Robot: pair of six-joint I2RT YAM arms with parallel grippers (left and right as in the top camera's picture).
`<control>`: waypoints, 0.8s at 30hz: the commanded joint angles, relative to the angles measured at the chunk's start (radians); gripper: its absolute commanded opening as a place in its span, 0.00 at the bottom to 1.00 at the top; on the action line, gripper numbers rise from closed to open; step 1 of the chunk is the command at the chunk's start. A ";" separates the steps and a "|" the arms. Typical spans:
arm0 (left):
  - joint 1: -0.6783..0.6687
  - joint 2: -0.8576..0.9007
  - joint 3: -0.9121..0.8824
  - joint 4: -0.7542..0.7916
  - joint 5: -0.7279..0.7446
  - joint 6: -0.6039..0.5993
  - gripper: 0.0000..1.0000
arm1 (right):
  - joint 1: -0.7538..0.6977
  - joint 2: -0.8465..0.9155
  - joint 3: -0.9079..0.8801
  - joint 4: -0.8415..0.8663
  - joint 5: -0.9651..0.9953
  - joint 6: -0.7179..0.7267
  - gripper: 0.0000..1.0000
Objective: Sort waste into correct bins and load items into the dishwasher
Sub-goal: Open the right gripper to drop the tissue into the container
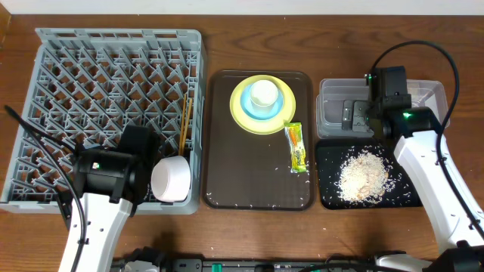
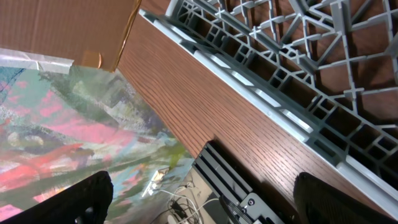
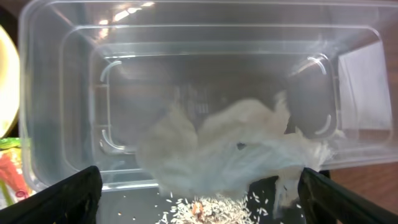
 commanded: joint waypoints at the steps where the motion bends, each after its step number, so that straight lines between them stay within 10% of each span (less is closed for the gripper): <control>1: 0.003 -0.003 0.002 -0.074 -0.004 -0.008 0.94 | -0.013 -0.010 0.018 0.056 -0.019 -0.032 0.99; 24: 0.003 -0.003 0.002 -0.074 -0.004 -0.008 0.93 | -0.058 -0.023 0.044 0.121 -0.007 -0.069 0.92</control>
